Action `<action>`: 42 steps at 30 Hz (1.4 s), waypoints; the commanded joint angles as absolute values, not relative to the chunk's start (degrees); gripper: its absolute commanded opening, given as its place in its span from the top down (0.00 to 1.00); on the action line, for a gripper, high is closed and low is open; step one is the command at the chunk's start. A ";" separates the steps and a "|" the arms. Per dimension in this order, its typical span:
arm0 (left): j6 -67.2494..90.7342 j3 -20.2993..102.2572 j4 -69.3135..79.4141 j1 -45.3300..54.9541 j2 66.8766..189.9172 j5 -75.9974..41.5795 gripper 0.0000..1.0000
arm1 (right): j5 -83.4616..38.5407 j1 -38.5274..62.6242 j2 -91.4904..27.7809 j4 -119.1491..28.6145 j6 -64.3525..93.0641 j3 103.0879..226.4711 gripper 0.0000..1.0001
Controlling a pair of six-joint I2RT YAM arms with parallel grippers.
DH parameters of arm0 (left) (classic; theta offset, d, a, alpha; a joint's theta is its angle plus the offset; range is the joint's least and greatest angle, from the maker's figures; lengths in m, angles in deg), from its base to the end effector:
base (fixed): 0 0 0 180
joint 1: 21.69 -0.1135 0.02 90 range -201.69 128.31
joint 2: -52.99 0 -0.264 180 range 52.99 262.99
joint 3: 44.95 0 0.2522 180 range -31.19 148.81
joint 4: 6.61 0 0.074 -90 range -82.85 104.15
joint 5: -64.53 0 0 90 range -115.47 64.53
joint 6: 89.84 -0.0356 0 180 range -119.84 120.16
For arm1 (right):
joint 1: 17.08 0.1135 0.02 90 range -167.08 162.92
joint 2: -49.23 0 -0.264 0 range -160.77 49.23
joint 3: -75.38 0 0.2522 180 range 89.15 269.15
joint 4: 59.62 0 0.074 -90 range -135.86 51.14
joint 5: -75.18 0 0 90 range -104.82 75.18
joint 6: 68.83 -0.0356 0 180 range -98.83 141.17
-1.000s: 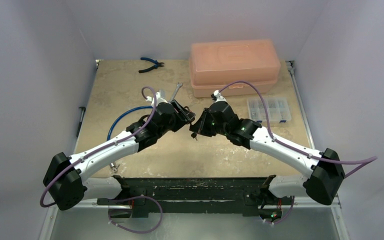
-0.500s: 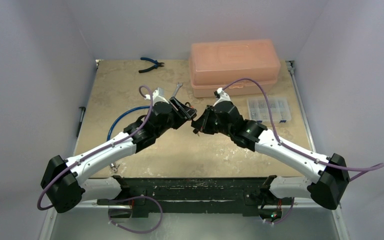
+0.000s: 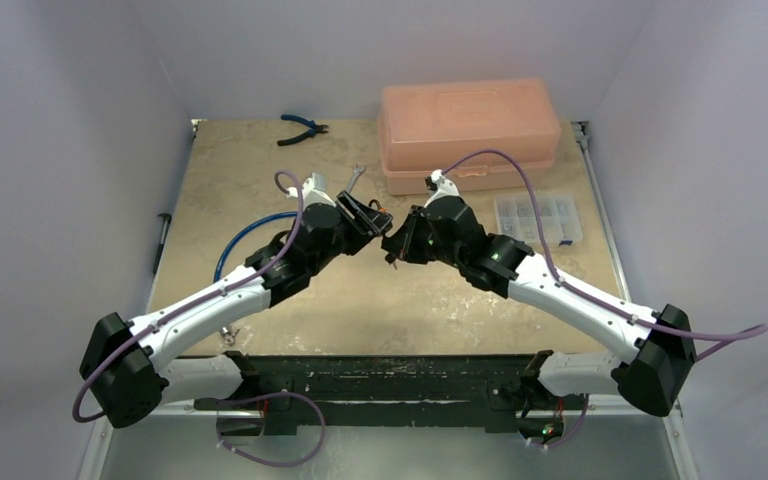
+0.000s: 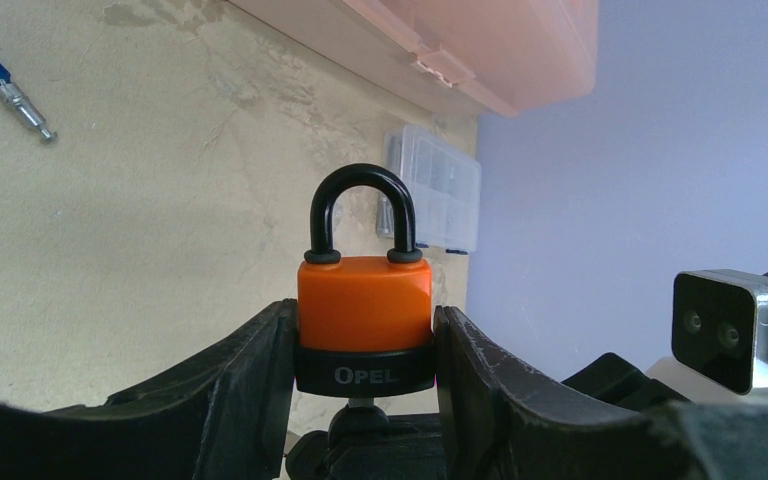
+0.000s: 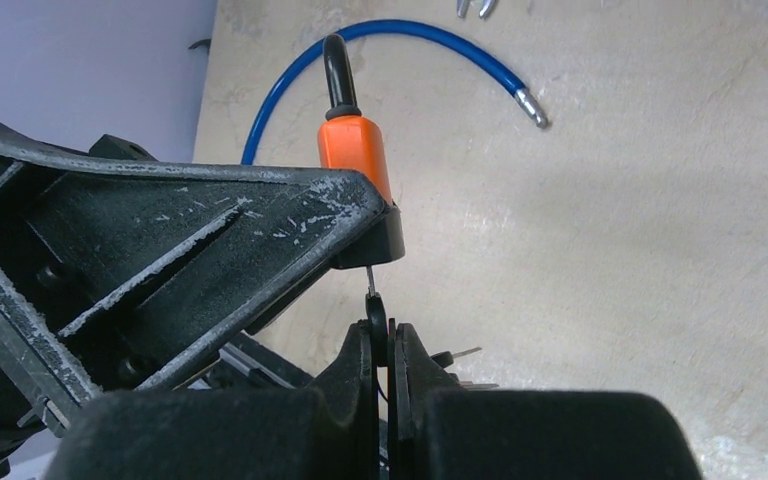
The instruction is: Unlock with the key
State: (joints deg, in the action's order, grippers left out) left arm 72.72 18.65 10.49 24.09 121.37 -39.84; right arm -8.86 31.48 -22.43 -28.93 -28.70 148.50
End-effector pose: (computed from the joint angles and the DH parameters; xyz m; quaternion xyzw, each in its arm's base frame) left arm 0.1979 -0.1907 0.2975 -0.2585 0.7834 -0.4240 0.3737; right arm 0.1911 0.2108 0.3171 0.0361 0.8611 0.3532 0.3639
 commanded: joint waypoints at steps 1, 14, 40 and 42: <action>70.79 17.94 0.30 26.26 116.26 -35.28 1.00 | -1.59 29.68 -20.91 -35.99 -21.77 150.01 1.00; 65.11 15.75 -5.78 28.84 113.11 -37.34 1.00 | 1.55 29.68 -18.79 -42.75 -15.91 148.42 1.00; 55.53 22.83 -1.38 37.80 114.62 -47.62 1.00 | 2.30 29.68 -13.80 -55.13 -4.71 147.82 1.00; 54.84 22.87 -1.34 37.81 114.45 -47.47 1.00 | 2.23 29.68 -13.73 -55.22 -4.97 147.77 1.00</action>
State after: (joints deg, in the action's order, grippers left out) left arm 57.33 21.02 -0.94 33.75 115.34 -56.28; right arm -8.32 32.04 -14.08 -43.80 -6.16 146.97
